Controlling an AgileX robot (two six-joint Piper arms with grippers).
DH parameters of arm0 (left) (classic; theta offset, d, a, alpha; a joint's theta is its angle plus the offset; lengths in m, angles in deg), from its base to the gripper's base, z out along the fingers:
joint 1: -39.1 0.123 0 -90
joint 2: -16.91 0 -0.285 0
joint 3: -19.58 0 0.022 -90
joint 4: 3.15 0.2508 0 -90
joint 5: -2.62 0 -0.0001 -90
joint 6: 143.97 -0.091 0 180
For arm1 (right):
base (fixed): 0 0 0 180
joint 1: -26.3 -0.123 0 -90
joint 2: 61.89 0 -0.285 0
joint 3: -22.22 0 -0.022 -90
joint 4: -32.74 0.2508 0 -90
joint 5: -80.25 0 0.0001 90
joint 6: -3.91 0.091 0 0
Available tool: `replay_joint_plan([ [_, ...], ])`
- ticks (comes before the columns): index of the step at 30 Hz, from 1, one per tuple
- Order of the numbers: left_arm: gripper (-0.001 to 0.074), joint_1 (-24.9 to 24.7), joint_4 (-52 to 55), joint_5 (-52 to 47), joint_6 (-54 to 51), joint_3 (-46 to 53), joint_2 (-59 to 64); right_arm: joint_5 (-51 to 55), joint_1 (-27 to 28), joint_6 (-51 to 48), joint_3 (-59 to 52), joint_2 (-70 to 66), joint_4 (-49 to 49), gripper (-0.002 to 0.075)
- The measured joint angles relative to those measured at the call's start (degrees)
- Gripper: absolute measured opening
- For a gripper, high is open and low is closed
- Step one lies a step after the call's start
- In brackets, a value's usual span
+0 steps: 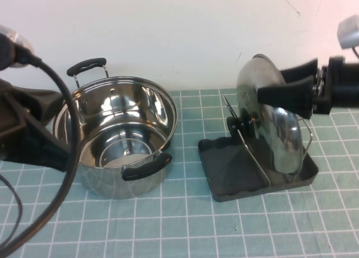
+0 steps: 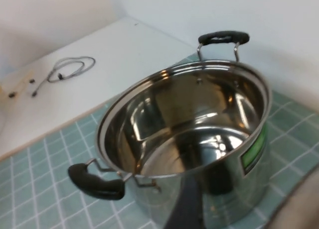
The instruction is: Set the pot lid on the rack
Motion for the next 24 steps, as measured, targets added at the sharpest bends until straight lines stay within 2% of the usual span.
replay_joint_plan([
  [4,-0.0001,0.0,7.9,-5.9,0.0,0.0,0.0,-1.9,0.0,3.5,5.4,0.6,-5.1,0.0591],
  [8,-0.0001,0.0,14.7,-15.1,2.4,0.0,-0.3,-3.0,0.1,9.3,11.1,0.7,-16.2,0.0591],
  [13,-0.0001,0.0,16.3,-22.8,4.4,0.0,-2.9,-2.5,0.1,17.1,16.3,1.4,-28.0,0.0589],
  [16,-0.0001,0.0,16.0,-24.1,5.3,0.0,-5.7,0.0,0.1,21.6,19.3,3.1,-32.2,0.0542],
  [18,-0.0001,0.0,15.8,-24.1,5.3,0.0,-7.8,3.6,0.2,22.8,21.0,3.8,-34.4,0.0456],
  [22,-0.0001,0.0,12.8,-24.3,7.1,0.0,-12.0,8.0,0.0,25.9,24.8,6.3,-42.5,0.0175],
  [24,-0.0001,0.0,9.9,-23.4,7.8,0.3,-14.1,8.7,-0.3,29.4,25.6,8.3,-49.9,0.0075],
])
